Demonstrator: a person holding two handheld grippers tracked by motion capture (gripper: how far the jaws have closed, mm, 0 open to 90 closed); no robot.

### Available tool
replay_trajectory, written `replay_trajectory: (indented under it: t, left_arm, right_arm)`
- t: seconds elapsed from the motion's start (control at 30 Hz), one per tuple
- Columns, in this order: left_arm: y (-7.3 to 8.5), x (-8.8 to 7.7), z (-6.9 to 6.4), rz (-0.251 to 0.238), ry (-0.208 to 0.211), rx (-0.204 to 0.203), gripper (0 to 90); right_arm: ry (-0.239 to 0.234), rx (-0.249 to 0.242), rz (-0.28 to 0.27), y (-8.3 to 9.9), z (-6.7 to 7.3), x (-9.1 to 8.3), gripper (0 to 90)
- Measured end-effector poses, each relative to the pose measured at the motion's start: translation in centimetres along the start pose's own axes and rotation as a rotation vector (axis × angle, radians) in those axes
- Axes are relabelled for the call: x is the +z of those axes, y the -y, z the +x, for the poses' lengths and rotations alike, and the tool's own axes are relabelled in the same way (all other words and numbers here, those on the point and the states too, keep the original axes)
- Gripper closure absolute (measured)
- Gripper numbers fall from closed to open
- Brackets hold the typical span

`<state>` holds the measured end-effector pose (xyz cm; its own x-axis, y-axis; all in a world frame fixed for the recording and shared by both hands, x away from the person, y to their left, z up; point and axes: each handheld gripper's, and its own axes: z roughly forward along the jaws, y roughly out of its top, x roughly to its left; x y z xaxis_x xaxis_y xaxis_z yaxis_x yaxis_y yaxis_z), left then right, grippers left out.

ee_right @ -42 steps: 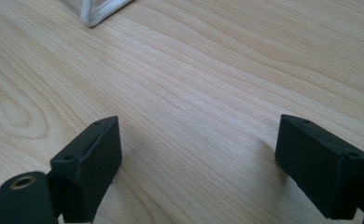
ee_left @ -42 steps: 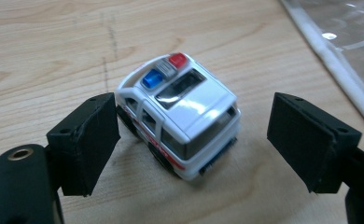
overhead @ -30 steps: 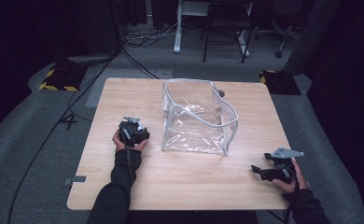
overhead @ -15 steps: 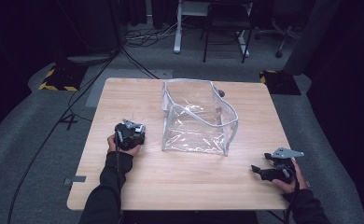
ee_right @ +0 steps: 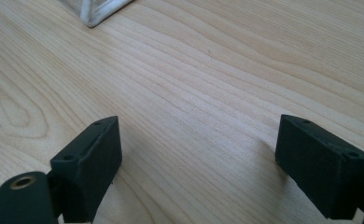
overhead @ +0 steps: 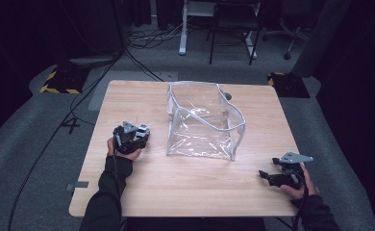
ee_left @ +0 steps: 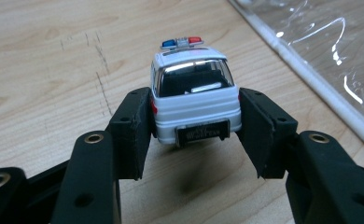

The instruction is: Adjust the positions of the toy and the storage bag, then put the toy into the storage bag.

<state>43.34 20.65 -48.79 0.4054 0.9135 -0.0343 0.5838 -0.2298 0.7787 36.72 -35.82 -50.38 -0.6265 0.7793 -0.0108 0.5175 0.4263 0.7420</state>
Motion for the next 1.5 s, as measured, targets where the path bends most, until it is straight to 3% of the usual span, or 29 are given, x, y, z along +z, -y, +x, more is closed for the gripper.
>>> replay_trajectory:
  t: [0.2,0.5,0.7,1.0,1.23,1.5]
  left_arm:
    - [-0.4,-0.6,-0.3,-0.063,0.015,0.003,46.9]
    - [-1.0,-1.1,-1.1,-0.084,0.025,0.055,46.9]
    - [-1.6,-2.2,-1.2,-0.141,0.043,0.038,46.9]
    - [-2.2,-2.7,-0.6,-0.168,0.059,0.019,46.9]
    - [-3.7,-3.1,0.0,-0.233,0.099,-0.010,46.9]
    - [-6.3,-4.2,-0.3,-0.249,0.113,0.032,46.9]
  right_arm:
    - [-0.001,0.000,0.001,0.0,0.0,0.0,14.6]
    - [-0.003,-0.005,0.002,0.0,-0.1,0.0,14.5]
    - [-0.004,-0.004,0.002,-0.1,-0.1,0.0,14.4]
    - [-0.004,-0.003,0.001,-0.1,-0.1,0.0,14.5]
    - [-0.005,-0.003,0.003,-0.1,-0.1,0.0,14.5]
    - [-0.001,-0.006,0.001,0.0,0.0,0.0,14.6]
